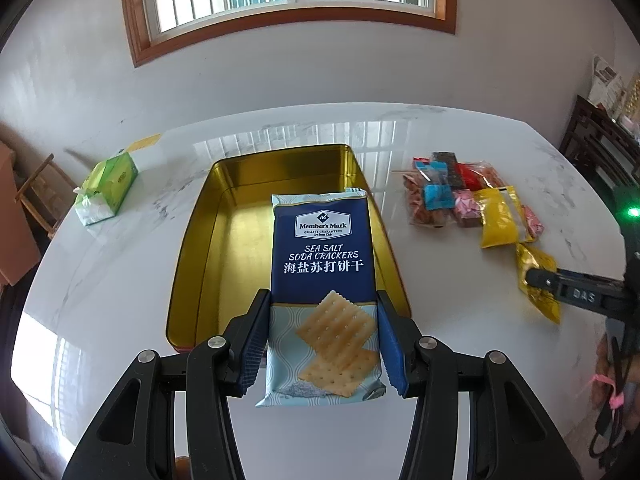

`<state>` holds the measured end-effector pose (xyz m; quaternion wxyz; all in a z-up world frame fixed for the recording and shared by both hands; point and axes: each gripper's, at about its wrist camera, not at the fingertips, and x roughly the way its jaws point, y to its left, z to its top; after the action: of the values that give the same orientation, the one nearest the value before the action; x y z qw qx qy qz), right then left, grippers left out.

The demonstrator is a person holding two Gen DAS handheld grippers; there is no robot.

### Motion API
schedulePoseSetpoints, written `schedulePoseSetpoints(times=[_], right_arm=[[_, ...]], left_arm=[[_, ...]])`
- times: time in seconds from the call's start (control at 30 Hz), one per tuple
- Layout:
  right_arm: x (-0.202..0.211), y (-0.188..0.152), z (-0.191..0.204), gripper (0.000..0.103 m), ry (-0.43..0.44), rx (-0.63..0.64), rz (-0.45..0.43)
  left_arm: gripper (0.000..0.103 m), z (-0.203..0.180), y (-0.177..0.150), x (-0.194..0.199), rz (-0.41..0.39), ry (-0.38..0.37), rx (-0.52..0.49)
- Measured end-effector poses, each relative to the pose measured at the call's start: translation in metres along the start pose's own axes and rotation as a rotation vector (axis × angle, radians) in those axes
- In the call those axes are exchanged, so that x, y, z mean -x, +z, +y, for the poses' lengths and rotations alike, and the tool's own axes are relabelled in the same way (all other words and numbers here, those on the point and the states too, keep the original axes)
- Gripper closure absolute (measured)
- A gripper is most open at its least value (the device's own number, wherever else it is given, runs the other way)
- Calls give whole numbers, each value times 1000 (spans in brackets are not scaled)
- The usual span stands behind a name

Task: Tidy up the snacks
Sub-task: 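Carry the crackers pack into the tin and open the left tool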

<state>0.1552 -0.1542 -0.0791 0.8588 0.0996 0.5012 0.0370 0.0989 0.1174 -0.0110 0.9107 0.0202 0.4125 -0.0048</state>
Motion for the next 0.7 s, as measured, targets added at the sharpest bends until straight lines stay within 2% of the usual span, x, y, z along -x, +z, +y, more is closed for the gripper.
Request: schedulePoseSetpoints(times=[0.7], right_arm=[[18,-9,-5,53,73,-16,-14]], left_arm=[[52,39,13,-58,76,58,55]])
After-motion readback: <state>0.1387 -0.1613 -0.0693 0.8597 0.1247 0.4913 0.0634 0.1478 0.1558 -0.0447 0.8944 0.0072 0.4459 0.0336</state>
